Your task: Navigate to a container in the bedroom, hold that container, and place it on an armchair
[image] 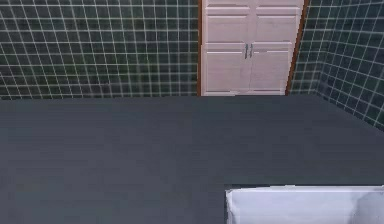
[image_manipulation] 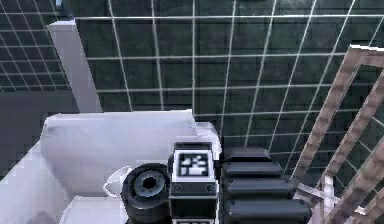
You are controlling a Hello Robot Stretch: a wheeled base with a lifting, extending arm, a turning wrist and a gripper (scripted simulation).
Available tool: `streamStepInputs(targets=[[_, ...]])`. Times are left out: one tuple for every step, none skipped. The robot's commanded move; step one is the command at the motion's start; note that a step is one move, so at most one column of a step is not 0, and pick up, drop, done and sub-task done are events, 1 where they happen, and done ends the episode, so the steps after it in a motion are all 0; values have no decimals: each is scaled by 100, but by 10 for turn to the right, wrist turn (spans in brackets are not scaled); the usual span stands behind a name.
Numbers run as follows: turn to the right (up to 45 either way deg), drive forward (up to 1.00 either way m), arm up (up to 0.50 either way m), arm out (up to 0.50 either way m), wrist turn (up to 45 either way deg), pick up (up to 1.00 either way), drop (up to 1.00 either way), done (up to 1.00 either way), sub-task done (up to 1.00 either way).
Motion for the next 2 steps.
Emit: streamStepInputs(targets=[[0, 10, 0, 0, 0, 0, 0, 0, 0], [-90, 0, 0, 0, 0, 0, 0, 0, 0]])
